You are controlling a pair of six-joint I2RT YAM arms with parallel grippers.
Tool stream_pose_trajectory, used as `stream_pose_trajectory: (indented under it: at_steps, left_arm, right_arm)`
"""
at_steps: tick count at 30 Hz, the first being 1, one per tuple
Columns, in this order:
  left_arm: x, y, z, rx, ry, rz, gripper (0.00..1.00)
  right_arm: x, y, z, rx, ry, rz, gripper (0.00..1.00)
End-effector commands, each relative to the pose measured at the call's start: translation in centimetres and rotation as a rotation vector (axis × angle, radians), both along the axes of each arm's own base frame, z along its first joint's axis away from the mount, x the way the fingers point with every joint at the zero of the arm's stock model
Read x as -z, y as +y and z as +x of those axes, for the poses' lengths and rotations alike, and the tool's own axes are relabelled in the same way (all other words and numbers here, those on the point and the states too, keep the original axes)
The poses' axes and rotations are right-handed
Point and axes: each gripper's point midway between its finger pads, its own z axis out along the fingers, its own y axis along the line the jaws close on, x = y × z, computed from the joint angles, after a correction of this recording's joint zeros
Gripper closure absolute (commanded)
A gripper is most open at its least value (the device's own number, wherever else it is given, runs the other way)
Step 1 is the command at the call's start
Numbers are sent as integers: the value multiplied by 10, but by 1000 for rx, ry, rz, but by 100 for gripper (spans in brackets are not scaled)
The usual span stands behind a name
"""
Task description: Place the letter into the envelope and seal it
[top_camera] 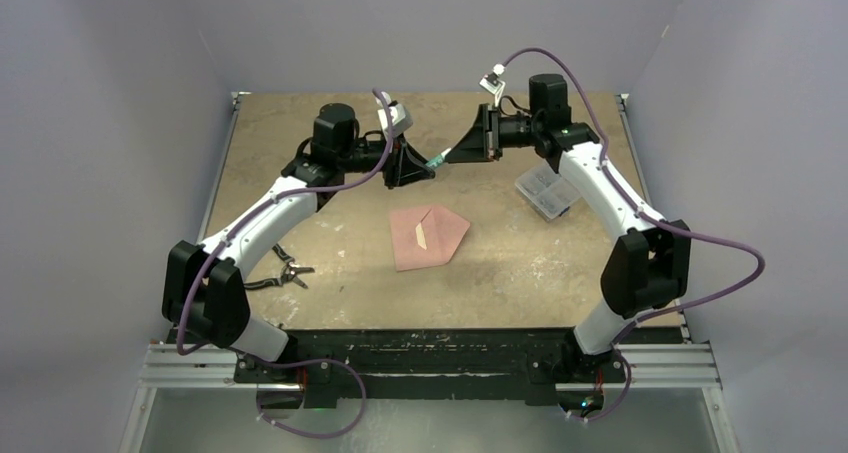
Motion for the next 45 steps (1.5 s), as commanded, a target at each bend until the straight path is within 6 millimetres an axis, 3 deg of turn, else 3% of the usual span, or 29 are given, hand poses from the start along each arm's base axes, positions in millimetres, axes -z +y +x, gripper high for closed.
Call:
stream_pose_trajectory:
  at_steps: [1,8,15,19,21,29,33,37,42,45]
  left_arm:
    - [32,15,-57,134,252,49,100]
    - [30,14,-60,152,260,39,100]
    - [21,9,-49,129,264,21,100]
    - [13,3,-40,136,259,2,100]
    - [11,0,-36,137,253,-3,100]
    - [13,0,-22,81,234,10,100]
    - [11,0,-13,29,220,8,100]
    - [5,-2,-7,11,203,-25,100]
    - [5,-2,-2,-5,199,-34,100]
    - [7,-1,1,-10,204,-32,100]
  right_arm:
    - [-62,-65,60,272,-315,38,100]
    - [-51,-76,56,257,-340,6,100]
    - [-31,-68,50,231,-331,-11,100]
    - [-14,-33,37,188,-265,-10,53]
    - [-6,-16,29,163,-225,10,38]
    - [7,3,23,173,-137,50,22]
    - [20,12,9,121,-101,29,21]
    - [29,19,-6,60,-67,30,33]
    - [28,19,-9,51,-68,24,39]
    - [25,20,-11,42,-62,32,56]
